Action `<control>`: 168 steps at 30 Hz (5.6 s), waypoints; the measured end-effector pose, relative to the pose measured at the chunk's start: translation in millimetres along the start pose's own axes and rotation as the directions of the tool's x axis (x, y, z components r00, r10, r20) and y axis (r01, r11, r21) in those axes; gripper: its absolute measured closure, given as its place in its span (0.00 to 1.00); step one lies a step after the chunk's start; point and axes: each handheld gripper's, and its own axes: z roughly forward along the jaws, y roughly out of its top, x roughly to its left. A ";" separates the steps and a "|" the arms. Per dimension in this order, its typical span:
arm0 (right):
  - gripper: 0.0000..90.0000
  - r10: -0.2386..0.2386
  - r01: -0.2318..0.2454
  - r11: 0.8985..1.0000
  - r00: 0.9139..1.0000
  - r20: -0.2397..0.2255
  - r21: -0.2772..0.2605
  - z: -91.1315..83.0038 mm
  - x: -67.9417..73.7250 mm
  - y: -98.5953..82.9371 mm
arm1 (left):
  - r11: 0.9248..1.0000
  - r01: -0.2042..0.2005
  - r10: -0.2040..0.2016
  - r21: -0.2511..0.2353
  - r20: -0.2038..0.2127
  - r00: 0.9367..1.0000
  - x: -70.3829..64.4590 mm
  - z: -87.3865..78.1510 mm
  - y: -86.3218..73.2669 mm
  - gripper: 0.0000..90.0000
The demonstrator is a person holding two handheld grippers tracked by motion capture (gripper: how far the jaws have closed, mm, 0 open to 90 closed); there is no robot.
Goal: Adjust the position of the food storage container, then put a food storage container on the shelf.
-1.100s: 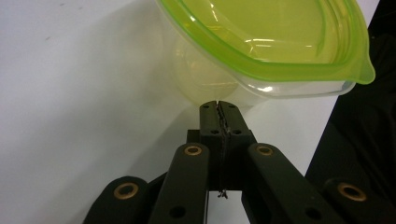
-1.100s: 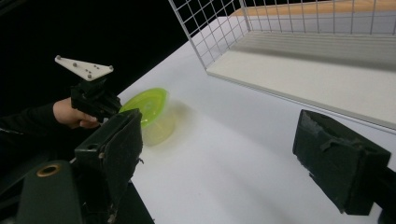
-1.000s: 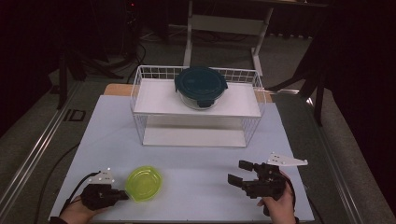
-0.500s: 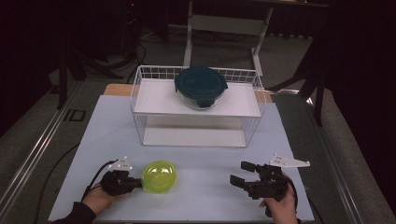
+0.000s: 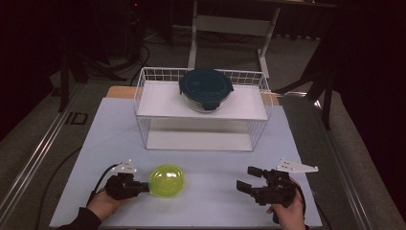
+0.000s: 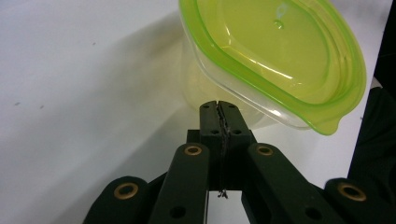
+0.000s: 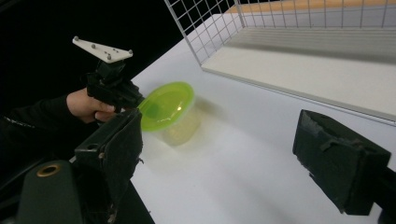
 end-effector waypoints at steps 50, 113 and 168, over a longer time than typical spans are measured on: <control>0.17 0.010 -0.010 1.000 1.000 0.028 0.005 1.0 -10.5 -5.7 | 0.998 -0.054 0.051 0.025 0.106 0.993 -31.8 86.4 70.7 0.99; 0.64 0.340 -0.376 0.896 0.923 0.179 0.236 72.7 -35.1 -9.4 | 0.921 0.388 -0.384 0.017 0.197 0.902 -31.4 74.4 82.4 0.58; 0.90 0.310 -0.324 0.920 0.946 0.096 0.220 64.9 3.2 35.7 | 0.926 0.374 -0.357 -0.049 0.210 0.910 -59.4 15.7 108.6 0.90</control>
